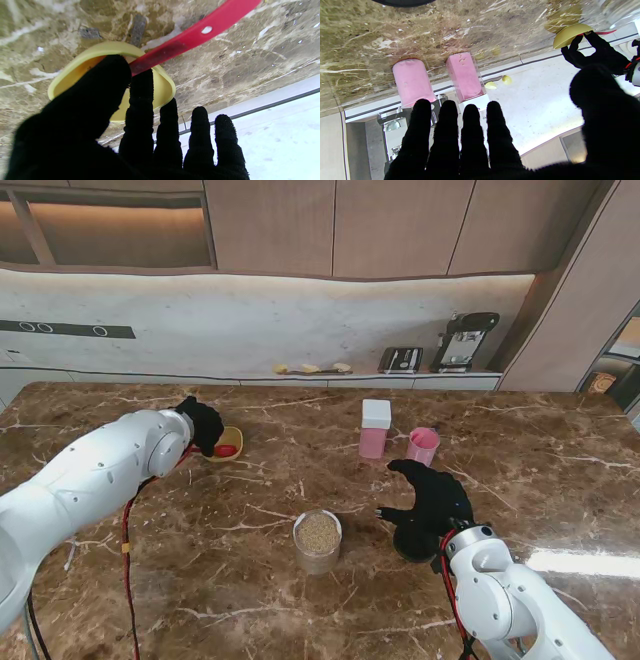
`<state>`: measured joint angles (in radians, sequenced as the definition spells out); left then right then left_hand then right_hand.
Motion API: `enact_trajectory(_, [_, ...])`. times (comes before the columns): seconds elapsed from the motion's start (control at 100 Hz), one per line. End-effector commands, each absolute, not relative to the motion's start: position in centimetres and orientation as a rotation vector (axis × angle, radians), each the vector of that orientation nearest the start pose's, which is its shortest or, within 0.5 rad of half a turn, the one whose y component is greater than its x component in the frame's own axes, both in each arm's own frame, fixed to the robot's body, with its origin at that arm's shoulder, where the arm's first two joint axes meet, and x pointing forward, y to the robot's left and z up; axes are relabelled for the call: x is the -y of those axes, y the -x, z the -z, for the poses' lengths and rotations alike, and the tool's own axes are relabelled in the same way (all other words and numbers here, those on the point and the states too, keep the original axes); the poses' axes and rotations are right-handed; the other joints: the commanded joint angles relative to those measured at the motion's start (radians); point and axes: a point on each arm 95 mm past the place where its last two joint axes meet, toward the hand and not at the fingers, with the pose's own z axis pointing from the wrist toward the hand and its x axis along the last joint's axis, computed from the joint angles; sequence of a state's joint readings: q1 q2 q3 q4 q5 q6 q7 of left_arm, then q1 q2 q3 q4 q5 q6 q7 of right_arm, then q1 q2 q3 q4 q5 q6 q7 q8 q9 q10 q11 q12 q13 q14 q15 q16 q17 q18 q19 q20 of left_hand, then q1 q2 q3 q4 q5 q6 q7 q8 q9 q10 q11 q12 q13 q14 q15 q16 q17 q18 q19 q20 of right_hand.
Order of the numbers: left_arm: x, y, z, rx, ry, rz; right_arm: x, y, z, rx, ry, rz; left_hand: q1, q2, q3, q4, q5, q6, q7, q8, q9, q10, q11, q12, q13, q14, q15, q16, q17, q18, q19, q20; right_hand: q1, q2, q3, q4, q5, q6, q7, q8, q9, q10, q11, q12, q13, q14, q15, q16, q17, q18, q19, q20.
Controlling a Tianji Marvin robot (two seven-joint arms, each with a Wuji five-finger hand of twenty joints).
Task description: Measure grain into the airtight container
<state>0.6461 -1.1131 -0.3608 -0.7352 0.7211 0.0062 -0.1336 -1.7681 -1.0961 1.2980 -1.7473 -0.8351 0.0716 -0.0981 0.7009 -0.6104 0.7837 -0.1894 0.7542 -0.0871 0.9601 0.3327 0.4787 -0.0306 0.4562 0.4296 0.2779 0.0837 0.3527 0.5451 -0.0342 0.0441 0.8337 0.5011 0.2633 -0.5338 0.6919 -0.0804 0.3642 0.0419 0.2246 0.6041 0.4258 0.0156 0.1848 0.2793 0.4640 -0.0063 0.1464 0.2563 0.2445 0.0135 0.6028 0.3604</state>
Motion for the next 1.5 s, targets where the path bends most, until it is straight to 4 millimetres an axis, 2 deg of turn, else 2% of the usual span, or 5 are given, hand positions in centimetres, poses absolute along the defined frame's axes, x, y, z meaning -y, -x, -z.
enact_trajectory(0.0, [-4.02,-57.71,32.95,-1.904,1.115,0.858,1.39,-35.09,33.30,-1.304,-1.455,-1.532,0.060,0.016,-0.001,-0.007,0.037,-0.019,0.041,0.016,0.038,-0.005,0.024,0.017,0.027,0.003,0.019,0.010,-0.005,0.005,0.041,-0.004,-0.002,0.011,-0.013,0.037,0.004,-0.016,-0.005,-0.008,-0.026,0.005,-0.007,-0.002,-0.001,0.005,0.007,0.014,-0.001,0.007,0.019,0.019])
enact_trajectory(0.57, [-4.28,-57.58,33.11,-1.898,1.154,0.849,1.30,-35.14,33.39,-1.308,-1.460,-1.527,0.118,0.107,-0.026,-0.013,-0.013,0.001,0.079,0.136,0.039,-0.013,0.034,0.024,0.022,-0.004,0.021,0.008,-0.018,-0.001,0.032,-0.010,0.001,0.025,-0.020,0.038,-0.001,-0.016,-0.011,-0.010,-0.030,0.005,-0.007,-0.003,-0.002,0.005,0.007,0.014,-0.002,0.006,0.018,0.022])
enact_trajectory(0.9, [-4.11,-57.52,33.22,-1.869,1.183,0.876,1.29,-35.17,33.43,-1.309,-1.461,-1.525,0.214,0.187,-0.112,-0.017,-0.012,-0.008,0.052,0.076,0.043,-0.020,0.040,0.026,0.025,-0.012,0.026,0.009,-0.018,-0.004,0.035,-0.005,0.004,0.033,-0.025,0.038,-0.001,-0.016,-0.012,-0.011,-0.029,0.005,-0.006,-0.003,-0.003,0.007,0.007,0.014,-0.002,0.006,0.018,0.023])
enact_trajectory(1.28, [-4.02,-57.39,33.19,-1.854,1.196,0.894,1.29,-35.19,33.51,-1.308,-1.465,-1.523,0.241,0.194,-0.114,-0.022,-0.056,-0.053,0.128,0.200,0.041,-0.016,0.049,0.038,0.026,-0.009,0.030,0.013,-0.019,0.000,0.032,-0.005,0.008,0.040,-0.030,0.039,-0.002,-0.017,-0.013,-0.012,-0.030,0.004,-0.006,-0.003,-0.004,0.007,0.007,0.014,-0.002,0.006,0.018,0.024])
enact_trajectory(1.49, [-4.02,-57.19,33.38,-1.859,1.199,0.882,1.31,-35.22,33.53,-1.304,-1.464,-1.525,0.171,0.146,-0.068,-0.016,-0.032,-0.030,0.087,0.137,0.040,-0.015,0.045,0.038,0.028,-0.007,0.025,0.012,-0.019,0.005,0.023,-0.007,0.009,0.049,-0.034,0.039,-0.001,-0.018,-0.013,-0.012,-0.026,0.004,-0.005,-0.002,-0.004,0.007,0.008,0.014,-0.001,0.007,0.018,0.025])
